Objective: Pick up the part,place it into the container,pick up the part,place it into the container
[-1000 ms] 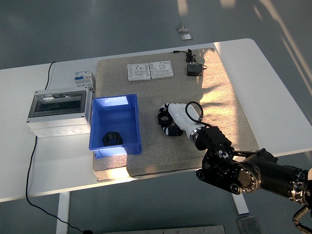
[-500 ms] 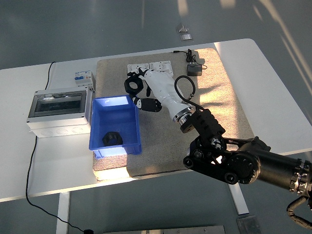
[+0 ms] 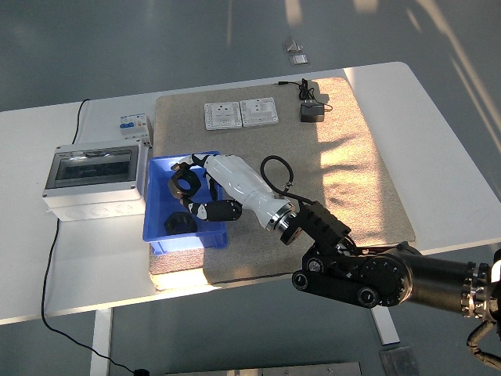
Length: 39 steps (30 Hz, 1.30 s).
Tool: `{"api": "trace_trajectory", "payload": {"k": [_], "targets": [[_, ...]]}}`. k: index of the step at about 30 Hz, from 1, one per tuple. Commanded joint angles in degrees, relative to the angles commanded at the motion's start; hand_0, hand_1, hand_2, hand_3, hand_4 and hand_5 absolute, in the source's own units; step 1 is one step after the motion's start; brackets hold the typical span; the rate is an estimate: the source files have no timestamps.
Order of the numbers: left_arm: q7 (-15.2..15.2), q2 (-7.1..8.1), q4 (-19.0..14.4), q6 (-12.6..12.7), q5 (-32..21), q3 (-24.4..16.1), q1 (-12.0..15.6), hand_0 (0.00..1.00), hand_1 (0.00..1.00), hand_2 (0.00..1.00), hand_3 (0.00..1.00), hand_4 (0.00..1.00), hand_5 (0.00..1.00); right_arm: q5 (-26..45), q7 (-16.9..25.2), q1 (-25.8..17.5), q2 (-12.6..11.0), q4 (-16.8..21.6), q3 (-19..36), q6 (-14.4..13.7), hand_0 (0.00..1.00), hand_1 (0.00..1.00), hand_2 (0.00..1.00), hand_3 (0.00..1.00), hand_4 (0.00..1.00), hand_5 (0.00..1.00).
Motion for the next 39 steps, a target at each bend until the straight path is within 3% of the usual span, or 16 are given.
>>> {"api": "trace_trajectory", "payload": {"k": [17, 18, 23, 24, 29, 30, 35, 36, 39], "targets": [[0.0, 0.30, 0.0, 0.3, -0.1, -0.9, 0.2, 0.710, 0.704, 0.744, 0.642, 0.579, 0.803, -1.3, -0.1, 0.0, 0.0, 0.3, -0.3, 2.3, 0.654, 0.239, 0.573, 0.627, 0.276, 0.002], [0.0, 0.28, 0.0, 0.3, -0.2, -0.9, 0.3, 0.710, 0.704, 0.743, 0.641, 0.573, 0.799, -1.3, -0.1, -0.1, 0.0, 0.4, 0.0, 2.4, 0.665, 0.300, 0.583, 0.632, 0.263, 0.002], [-0.1, 0.07, 0.0, 0.3, -0.3, -0.7, 0.5, 0.710, 0.704, 0.743, 0.641, 0.573, 0.799, -0.9, 0.3, -0.4, 0.0, 1.1, 0.6, 2.6, 0.665, 0.300, 0.583, 0.632, 0.263, 0.002], [-0.1, 0.01, 0.0, 0.3, -0.3, -0.6, 0.5, 0.710, 0.704, 0.745, 0.639, 0.568, 0.795, -0.8, 0.3, -0.4, 0.0, 1.1, 0.5, 2.8, 0.652, 0.421, 0.602, 0.646, 0.342, 0.002], [-0.2, -0.31, 0.0, 0.1, 0.0, -0.6, 0.2, 0.710, 0.704, 0.745, 0.639, 0.568, 0.795, -2.7, -2.9, -0.2, 0.0, -0.1, 0.4, 5.3, 0.652, 0.421, 0.602, 0.646, 0.342, 0.002], [-0.2, -0.34, 0.0, 0.1, 0.1, -0.6, 0.1, 0.710, 0.703, 0.746, 0.639, 0.567, 0.794, -3.5, -3.8, -0.2, 0.0, -0.5, 0.4, 6.0, 0.628, 0.569, 0.647, 0.653, 0.447, 0.002], [-0.5, -0.29, 0.0, 0.0, 0.4, -0.9, -0.1, 0.710, 0.703, 0.746, 0.639, 0.567, 0.794, -9.5, -10.0, -0.1, 0.0, -2.5, 0.9, 11.0, 0.628, 0.569, 0.647, 0.653, 0.447, 0.002], [-0.5, -0.25, 0.0, 0.1, 0.4, -0.9, -0.1, 0.710, 0.703, 0.746, 0.639, 0.563, 0.792, -10.5, -11.0, -0.1, 0.0, -2.6, 0.9, 11.7, 0.829, 0.757, 0.776, 0.740, 0.506, 0.002], [-0.6, -0.13, 0.0, 0.1, 0.5, -1.3, -0.2, 0.710, 0.703, 0.746, 0.639, 0.563, 0.792, -12.9, -13.3, 0.0, 0.0, -2.7, 1.1, 13.6, 0.829, 0.757, 0.776, 0.740, 0.506, 0.002]]}}
